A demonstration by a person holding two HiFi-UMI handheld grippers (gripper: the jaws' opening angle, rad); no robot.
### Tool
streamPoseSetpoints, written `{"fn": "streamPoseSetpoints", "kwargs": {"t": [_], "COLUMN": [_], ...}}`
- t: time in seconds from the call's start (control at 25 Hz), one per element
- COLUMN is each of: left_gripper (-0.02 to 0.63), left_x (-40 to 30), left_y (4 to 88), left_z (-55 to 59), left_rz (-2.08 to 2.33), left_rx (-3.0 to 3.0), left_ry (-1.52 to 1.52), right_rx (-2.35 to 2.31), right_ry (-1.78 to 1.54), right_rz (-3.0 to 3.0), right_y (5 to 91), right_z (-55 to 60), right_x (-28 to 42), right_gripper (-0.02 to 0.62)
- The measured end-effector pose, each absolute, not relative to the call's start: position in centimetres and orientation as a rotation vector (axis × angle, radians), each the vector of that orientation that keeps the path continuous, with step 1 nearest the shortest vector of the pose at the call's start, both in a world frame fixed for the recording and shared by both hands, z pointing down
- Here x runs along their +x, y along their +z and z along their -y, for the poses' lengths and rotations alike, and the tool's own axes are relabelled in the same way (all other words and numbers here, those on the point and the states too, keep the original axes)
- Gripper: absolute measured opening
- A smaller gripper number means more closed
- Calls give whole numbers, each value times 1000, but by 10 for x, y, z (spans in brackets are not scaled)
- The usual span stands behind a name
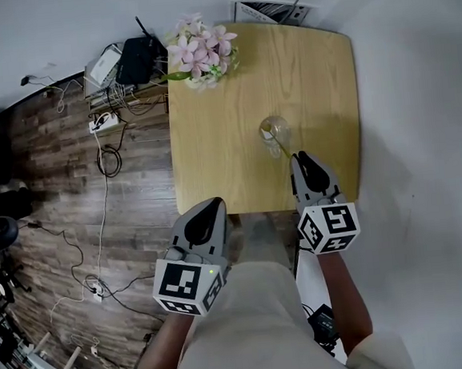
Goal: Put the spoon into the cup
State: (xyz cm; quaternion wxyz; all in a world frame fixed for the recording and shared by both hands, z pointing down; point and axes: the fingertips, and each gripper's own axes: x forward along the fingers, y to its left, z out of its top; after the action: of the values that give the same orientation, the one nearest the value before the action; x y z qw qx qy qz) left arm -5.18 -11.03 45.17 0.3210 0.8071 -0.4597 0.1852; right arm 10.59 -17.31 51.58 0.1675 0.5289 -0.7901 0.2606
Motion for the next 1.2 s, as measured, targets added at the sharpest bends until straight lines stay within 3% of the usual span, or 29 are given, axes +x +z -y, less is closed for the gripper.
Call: {"fn": "streamPoseSetpoints", "kwargs": {"t": [1.2], "left_gripper": [11], "left_x": [-57], "left_y": [367], "left_z": [107], "left_rz": [1281], "left_rx": [2312], "left_ry": [329], "right_rx": [1566], "right_ry": [561], "right_rz": [2338], "right_y": [383], "right_z": [101], "right_x": [102], "right_gripper": [40]}}
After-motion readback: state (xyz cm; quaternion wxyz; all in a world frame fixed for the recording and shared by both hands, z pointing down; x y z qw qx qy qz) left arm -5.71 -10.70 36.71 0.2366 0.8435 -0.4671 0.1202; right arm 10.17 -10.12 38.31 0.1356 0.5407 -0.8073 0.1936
